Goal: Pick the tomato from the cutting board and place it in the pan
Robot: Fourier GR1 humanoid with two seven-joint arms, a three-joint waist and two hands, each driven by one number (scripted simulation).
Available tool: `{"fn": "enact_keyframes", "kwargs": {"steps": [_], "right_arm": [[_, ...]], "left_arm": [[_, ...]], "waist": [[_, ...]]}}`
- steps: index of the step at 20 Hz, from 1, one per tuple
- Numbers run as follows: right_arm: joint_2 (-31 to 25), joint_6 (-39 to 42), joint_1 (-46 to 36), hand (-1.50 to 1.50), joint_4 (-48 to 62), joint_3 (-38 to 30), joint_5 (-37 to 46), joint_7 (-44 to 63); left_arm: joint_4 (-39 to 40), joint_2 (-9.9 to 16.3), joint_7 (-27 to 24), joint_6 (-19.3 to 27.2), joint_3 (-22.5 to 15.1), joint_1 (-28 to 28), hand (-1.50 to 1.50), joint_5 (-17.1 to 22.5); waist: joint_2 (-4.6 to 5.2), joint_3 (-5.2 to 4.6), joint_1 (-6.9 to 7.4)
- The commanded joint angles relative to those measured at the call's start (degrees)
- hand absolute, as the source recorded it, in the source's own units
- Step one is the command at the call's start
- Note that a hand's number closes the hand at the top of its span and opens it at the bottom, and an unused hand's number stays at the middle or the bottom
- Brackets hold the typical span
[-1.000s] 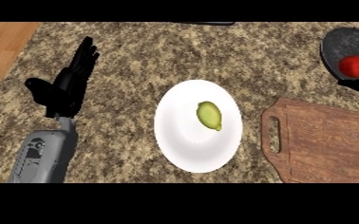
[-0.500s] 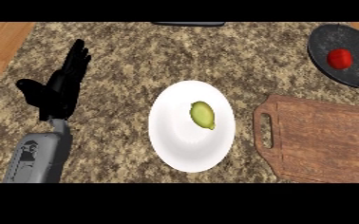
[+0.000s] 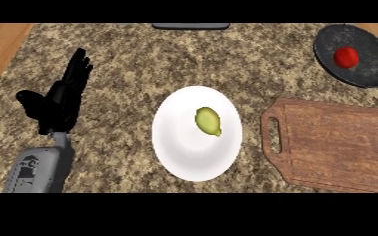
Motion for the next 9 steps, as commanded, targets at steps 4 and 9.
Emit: {"fn": "enact_keyframes", "kwargs": {"steps": [4,9], "right_arm": [[-3.20,14.40,5.30,-1.50,-0.85,0.50,-1.84,-8.14],[-2.49,12.20,6.49,-1.50,-3.61,2.79,-1.82,-8.50]], "left_arm": [[-0.95,0.33,0.85,0.05,0.37,1.01,0.00,0.03],[1.97,0.18,-2.14,-0.56,0.85,0.34,0.00,0.09]], "waist": [[-0.37,-0.06,-0.45],[-0.30,-0.19,-0.71]]}}
